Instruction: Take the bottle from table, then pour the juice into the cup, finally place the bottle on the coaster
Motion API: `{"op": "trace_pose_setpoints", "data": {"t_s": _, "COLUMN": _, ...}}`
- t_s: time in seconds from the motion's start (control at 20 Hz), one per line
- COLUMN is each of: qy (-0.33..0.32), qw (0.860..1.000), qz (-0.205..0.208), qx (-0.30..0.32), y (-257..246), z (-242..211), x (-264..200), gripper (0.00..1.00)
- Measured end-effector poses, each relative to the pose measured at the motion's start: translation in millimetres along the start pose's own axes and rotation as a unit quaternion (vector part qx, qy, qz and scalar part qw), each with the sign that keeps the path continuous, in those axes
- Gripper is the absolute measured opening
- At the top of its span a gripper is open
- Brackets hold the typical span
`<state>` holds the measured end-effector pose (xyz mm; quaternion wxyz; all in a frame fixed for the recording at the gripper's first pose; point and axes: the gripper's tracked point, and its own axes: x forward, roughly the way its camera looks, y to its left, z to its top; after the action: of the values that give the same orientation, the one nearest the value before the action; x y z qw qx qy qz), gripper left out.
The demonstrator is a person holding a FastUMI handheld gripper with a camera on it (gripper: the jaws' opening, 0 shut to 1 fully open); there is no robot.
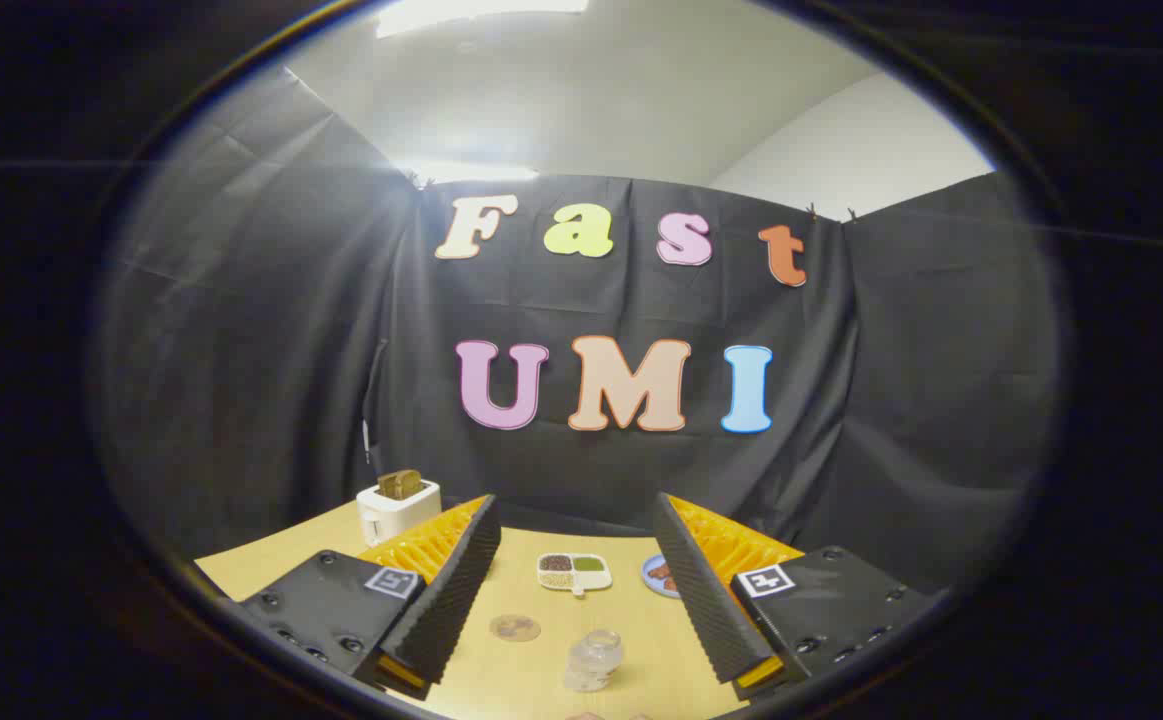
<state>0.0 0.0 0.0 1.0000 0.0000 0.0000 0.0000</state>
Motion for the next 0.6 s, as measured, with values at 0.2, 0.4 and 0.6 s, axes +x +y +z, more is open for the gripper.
{"op": "trace_pose_setpoints", "data": {"t_s": 0.2, "qy": -0.002, "qw": 1.000, "qz": -0.003, "qx": -0.002, "y": -4.9, "z": -3.7, "x": -0.1, "gripper": 0.98}}
{"op": "trace_pose_setpoints", "data": {"t_s": 0.4, "qy": -0.004, "qw": 1.000, "qz": -0.002, "qx": 0.006, "y": -7.2, "z": -9.0, "x": 1.2, "gripper": 0.99}}
{"op": "trace_pose_setpoints", "data": {"t_s": 0.6, "qy": 0.000, "qw": 1.000, "qz": -0.008, "qx": 0.003, "y": -12.7, "z": -19.2, "x": 2.8, "gripper": 0.99}}
